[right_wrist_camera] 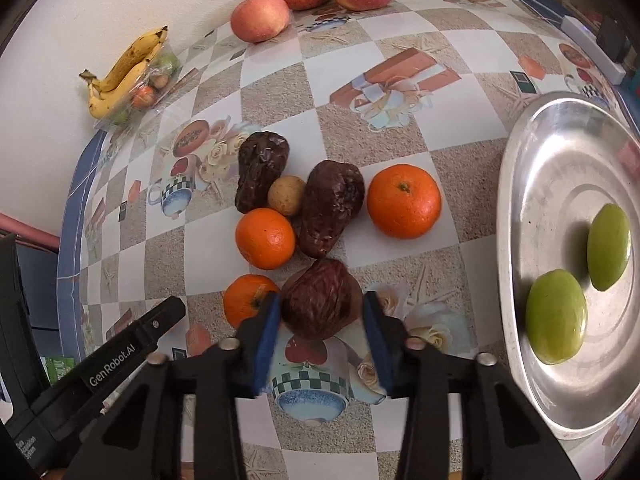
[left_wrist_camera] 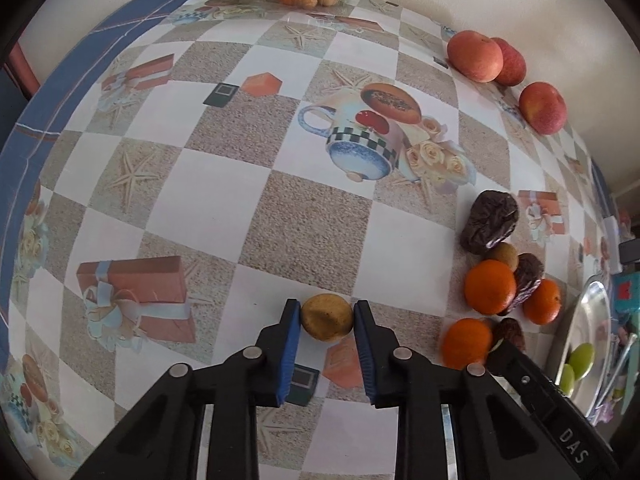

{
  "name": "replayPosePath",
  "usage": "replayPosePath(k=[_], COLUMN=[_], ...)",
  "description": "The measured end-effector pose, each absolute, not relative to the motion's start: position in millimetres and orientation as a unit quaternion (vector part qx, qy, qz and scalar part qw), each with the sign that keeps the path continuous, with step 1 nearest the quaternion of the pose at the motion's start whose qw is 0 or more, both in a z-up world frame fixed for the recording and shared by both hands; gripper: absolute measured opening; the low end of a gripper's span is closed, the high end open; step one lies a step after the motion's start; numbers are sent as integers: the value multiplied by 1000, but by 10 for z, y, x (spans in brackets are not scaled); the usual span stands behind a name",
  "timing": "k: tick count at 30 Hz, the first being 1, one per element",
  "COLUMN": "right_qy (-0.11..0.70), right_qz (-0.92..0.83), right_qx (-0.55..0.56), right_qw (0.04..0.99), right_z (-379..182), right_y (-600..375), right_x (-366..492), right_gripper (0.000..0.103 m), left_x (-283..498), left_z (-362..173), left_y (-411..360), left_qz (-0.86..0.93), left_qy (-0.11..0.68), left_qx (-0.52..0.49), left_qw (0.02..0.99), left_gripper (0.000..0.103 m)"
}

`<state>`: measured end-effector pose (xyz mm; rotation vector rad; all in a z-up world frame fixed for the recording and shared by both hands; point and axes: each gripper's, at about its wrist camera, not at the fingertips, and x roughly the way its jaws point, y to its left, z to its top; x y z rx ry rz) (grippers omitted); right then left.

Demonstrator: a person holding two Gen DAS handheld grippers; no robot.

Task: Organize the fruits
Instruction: 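Grasp the brown kiwi with the left tool while the right grasps a red date, then carry the kiwi and the date into the steel bowl and open both tools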

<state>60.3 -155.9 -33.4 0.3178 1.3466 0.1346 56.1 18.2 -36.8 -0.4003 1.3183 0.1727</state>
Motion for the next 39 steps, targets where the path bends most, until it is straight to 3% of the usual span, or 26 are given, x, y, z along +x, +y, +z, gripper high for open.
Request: replayPosePath(k=[22, 39], right_qy=[586, 568], right_qz=[47, -25], right_qx=[180, 228], right_qw=[788, 790], right_z=[9, 123], right_y=[-1822, -2582], right_x=[533, 575], right_gripper=[37, 37], left_x=[454, 473], left_z=[-34, 121], left_y=[265, -618], left_qz=[55, -47], left_qy=[569, 549], left_qx=[-194, -104], left_qw=[797, 828], left_gripper=[29, 29])
